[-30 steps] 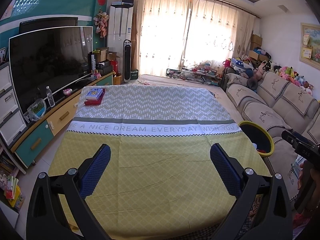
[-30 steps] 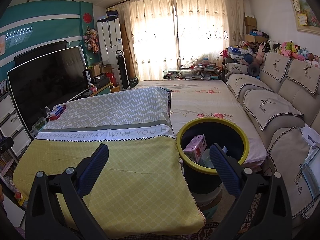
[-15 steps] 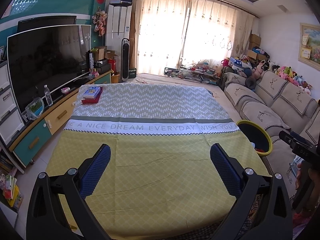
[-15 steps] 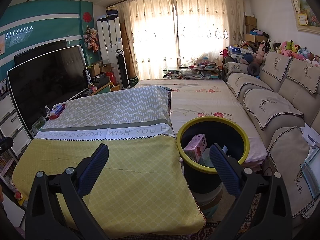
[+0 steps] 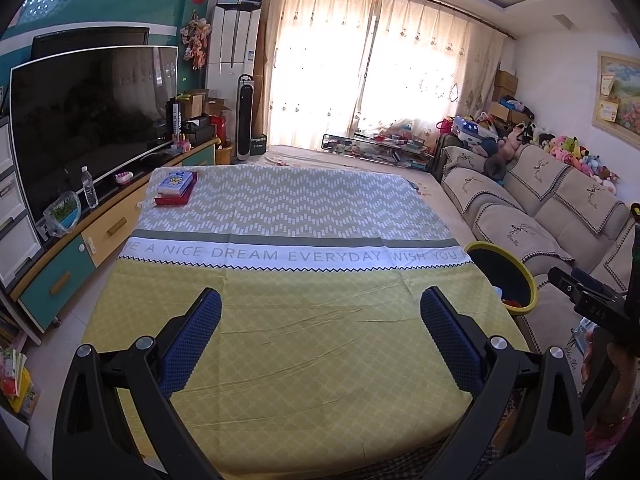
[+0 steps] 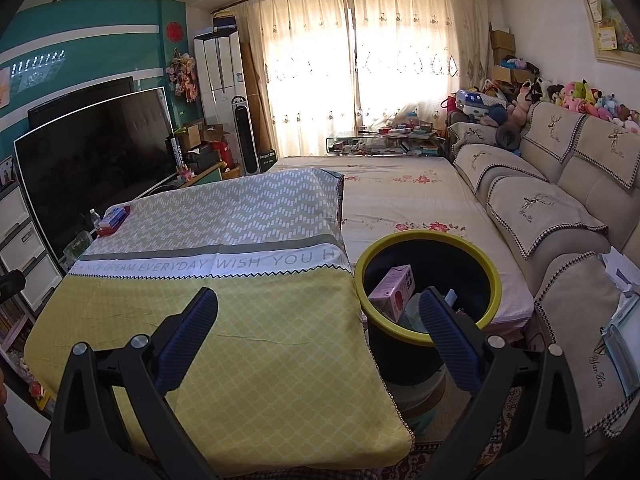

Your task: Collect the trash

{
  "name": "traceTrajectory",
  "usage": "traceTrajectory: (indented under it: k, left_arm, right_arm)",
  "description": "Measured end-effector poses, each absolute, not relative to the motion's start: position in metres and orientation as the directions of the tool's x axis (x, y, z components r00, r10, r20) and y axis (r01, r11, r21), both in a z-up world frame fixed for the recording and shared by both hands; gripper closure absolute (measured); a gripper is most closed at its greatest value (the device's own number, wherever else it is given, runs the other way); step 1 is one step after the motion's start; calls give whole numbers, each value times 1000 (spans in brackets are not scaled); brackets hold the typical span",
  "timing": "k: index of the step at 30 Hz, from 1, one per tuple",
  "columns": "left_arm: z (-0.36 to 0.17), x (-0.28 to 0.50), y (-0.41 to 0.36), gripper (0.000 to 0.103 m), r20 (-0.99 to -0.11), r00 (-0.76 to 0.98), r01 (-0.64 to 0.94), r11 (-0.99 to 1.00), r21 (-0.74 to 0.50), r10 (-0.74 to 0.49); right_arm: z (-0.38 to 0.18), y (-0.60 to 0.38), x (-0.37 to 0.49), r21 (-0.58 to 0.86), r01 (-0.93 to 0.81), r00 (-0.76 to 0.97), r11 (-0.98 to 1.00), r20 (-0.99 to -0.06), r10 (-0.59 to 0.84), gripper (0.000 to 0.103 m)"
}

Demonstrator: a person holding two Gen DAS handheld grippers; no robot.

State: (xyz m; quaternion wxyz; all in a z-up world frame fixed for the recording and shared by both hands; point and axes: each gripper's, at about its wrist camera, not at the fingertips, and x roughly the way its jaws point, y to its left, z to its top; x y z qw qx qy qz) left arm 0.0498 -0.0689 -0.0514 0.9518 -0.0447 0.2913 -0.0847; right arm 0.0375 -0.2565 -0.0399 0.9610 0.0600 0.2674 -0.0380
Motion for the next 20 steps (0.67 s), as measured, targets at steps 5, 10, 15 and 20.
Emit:
traceTrajectory:
  k: [5,10,15,20]
  left_arm:
    - [-57,56,-69,5,-574,793,136,978,-158,-203]
    - [-62,59,-71,5,-575,794,141,980,-142,-198]
    - [-72,81,-66,5,-629,754,131,982,-136,-188]
    - [-83,134,-46,5,-657,746,66,993,-98,-114]
  right_arm:
    - [-47,-255,39,94,101,850,991,-526,-37,7]
    - [-48,-255,43,92,96,844,991,-536,-32,7]
    - [-44,-250,57,85,63,840,994,-543,-7,7]
    - [-40,-233,108,90,-17,816,996,-574,65,7]
